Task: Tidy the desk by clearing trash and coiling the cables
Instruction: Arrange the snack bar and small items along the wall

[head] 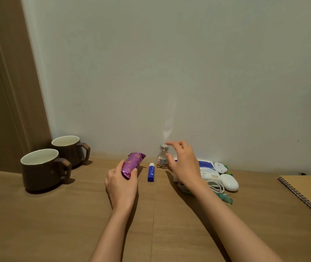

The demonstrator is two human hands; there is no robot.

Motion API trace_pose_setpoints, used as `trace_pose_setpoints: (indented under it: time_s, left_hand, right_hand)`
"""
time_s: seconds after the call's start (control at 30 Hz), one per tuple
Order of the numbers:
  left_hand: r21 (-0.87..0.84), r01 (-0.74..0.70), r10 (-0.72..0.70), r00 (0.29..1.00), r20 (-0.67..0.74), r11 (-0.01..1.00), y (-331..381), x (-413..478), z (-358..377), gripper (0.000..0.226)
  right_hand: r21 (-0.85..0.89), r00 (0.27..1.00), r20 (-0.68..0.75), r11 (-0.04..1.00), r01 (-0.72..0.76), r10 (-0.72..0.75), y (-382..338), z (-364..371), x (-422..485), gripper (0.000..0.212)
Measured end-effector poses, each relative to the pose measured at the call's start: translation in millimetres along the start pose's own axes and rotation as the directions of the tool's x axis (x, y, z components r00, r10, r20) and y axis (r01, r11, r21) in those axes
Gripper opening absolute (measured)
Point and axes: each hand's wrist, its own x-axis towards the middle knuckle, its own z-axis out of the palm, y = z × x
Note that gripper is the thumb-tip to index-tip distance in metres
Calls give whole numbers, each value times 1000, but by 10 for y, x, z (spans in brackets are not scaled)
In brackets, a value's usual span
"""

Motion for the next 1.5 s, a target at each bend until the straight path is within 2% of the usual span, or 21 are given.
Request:
trace_pose_setpoints:
  time_s: [0.13, 0.27, 0.67, 0.83, 1.03, 1.13, 1.27, 1.37, 1.5]
  left_hand:
    - [13, 2, -2, 1000, 14, 1000, -8, -2, 19, 53]
    - [32, 0, -1, 999, 34, 999, -20, 7, 40, 53]
    - [19, 32, -32, 999, -2, 999, -37, 28, 35, 53]
    - [-20, -5, 3, 998, -55, 1000, -4, 11, 43, 54]
    - [-92, -148, 137, 983, -123, 985, 157, -108, 114, 50]
    - [-44, -250, 246, 966, -79, 967, 230, -230, 183, 49]
    - [111, -382, 379, 924, 45, 918, 218, -343, 319, 50]
    - [192, -394, 376, 918, 125, 899, 197, -374, 391, 49]
    - [251, -352, 321, 934, 157, 902, 189, -388, 460, 48]
  right_hand:
    - [24, 985, 164, 998, -57, 52, 85, 112, 93, 50]
    - [26, 977, 210, 998, -54, 48, 89, 241, 126, 52]
    - [188, 987, 162, 982, -23, -8, -86, 442, 166, 47]
    - [196, 982, 190, 980, -18, -20, -106, 437, 138, 52]
    - [258, 998, 10, 964, -67, 66, -48, 121, 183, 31]
    - [263, 997, -32, 963, -62, 73, 70, -73, 146, 26]
    - [236, 992, -3, 965, -119, 123, 272, -217, 2, 24]
    - [198, 987, 32, 967, -162, 159, 416, -247, -125, 23]
    - [100, 981, 60, 976, -191, 186, 580, -282, -280, 23]
